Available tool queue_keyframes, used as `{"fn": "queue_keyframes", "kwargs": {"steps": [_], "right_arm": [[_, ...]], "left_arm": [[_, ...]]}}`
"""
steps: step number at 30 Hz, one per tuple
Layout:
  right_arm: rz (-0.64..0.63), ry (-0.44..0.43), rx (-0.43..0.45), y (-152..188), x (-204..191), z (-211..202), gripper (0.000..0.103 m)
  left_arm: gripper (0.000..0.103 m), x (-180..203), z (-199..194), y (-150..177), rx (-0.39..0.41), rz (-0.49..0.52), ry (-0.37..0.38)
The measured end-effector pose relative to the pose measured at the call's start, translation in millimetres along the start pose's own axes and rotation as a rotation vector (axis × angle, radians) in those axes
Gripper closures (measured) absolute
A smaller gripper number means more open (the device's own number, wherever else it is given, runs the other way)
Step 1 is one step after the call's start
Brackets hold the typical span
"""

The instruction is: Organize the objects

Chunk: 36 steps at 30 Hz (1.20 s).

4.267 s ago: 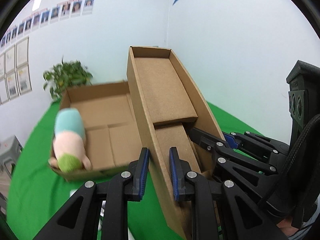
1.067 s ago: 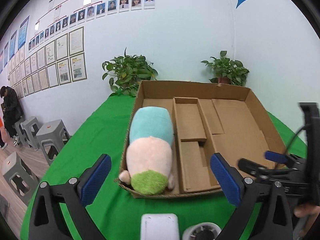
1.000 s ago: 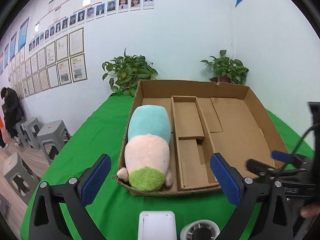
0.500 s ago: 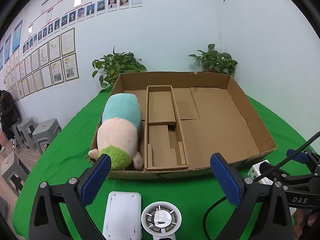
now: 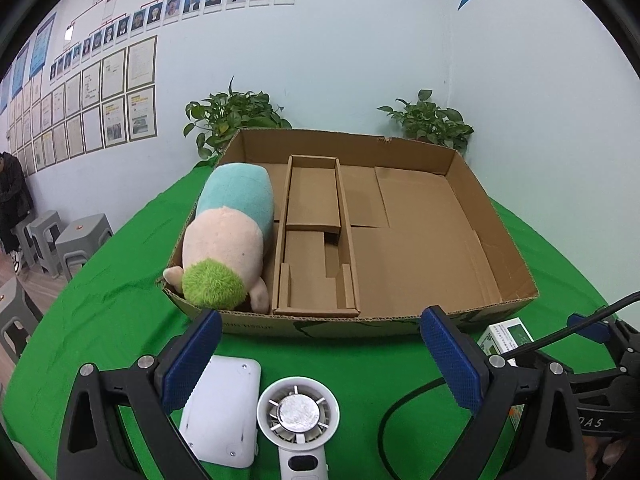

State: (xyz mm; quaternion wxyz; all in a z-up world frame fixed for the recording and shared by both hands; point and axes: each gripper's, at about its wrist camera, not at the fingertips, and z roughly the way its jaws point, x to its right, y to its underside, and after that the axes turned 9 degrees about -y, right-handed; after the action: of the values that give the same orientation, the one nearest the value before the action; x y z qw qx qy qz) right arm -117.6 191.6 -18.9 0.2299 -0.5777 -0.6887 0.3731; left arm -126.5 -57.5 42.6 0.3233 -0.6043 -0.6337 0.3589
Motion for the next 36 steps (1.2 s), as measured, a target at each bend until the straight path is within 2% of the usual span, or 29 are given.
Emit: {"fn": "queue_keyframes", "kwargs": {"steps": [5,15,19,23,29,32,36], "right_arm": [[-0.015,-0.011,-0.008,4.7,-2.7,-2.2,0.0],[-0.036,-0.026,-0.043,23.0,-1.0,-7.6,0.0],[-0.034,-0.045,-0.054,33.4,6.0,-12.9,0.0],[-0.047,-0.065,-0.044,37.0,7.4,-19.1,0.0],[-0.048,-0.044,-0.04,35.6,13.6,-22.3,0.0],[-0.036,-0.018,-0.061,39.2,23.4,-19.3,0.0],[-0.017,0.014,-0.107,48.6,38.4,-12.0,0.0]], "left_arm": [[0.004,5.9,1.3,5.6,-0.02,0.005,0.026],[0.007,4.6,1.1,13.5,-0.031,0.005,0.031],[0.007,-3.4,-1.9,15.7,-0.047,-0.02,0.072],[0.007,-7.3,-6.1,18.7,-0.065,-0.005,0.152],[0.007,2.4,-21.5,25.5,-0.075,0.133,0.381],[0.007,5.8,-25.6,29.9,-0.078,0.167,0.475],[0.007,-1.0,-17.3,28.8,-0.102,0.118,0.469]]}}
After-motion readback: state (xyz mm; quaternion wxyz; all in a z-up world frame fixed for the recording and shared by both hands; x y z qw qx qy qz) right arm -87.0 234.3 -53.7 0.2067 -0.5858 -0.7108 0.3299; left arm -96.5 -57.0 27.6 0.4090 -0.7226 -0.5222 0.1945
